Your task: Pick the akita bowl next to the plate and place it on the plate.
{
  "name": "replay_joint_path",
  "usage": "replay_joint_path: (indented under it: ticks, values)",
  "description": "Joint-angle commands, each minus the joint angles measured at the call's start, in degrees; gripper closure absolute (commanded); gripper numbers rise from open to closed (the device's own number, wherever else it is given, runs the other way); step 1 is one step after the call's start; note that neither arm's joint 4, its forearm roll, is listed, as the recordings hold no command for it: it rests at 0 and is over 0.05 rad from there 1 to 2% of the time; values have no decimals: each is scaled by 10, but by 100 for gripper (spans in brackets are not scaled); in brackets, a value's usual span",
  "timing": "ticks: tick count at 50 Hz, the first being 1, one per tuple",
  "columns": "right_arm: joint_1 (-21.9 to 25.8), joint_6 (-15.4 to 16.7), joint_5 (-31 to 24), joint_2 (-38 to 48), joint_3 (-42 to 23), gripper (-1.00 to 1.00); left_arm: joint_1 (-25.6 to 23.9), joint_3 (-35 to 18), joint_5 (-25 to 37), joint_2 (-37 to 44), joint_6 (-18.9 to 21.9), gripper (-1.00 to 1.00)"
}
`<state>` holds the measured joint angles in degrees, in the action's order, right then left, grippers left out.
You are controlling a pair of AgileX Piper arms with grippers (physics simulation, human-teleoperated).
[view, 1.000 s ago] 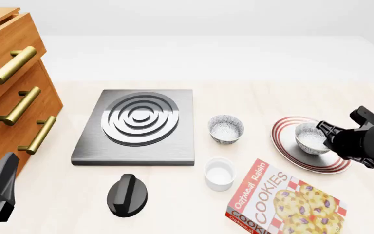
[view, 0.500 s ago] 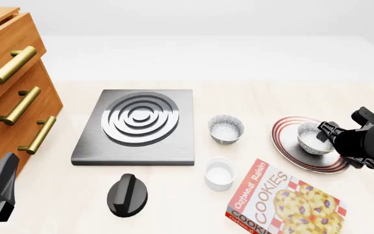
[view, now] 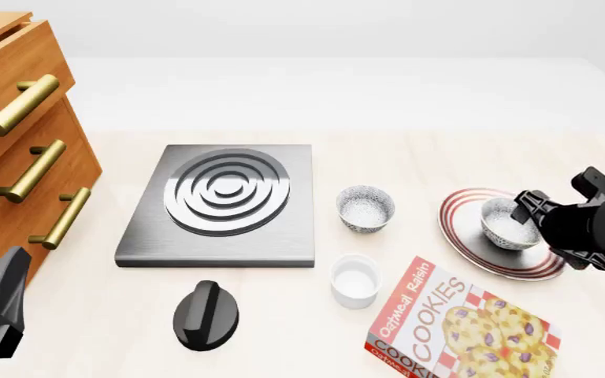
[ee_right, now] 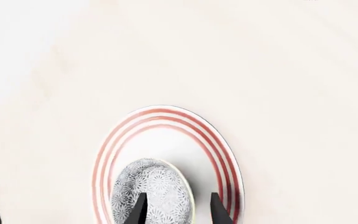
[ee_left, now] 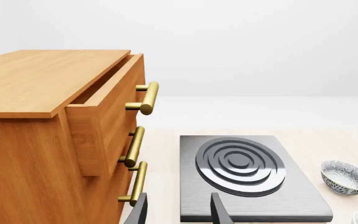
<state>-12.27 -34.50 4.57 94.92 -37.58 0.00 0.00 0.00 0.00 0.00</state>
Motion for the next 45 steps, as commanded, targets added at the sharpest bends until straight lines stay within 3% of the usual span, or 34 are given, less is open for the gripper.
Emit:
replay_joint_path:
  ticks: [1, 22, 38, 45]
  values:
    - [21, -32, -33, -71, 11, -100, 0, 0, 0, 0, 0, -100]
    - [57, -91, -139, -277, 21, -100, 0, 0, 0, 0, 0, -100]
    - [98, -104, -256, -527, 12, -100, 0, 0, 0, 0, 0, -100]
    - [104, -101, -267, -564, 14, -100, 0, 0, 0, 0, 0, -100]
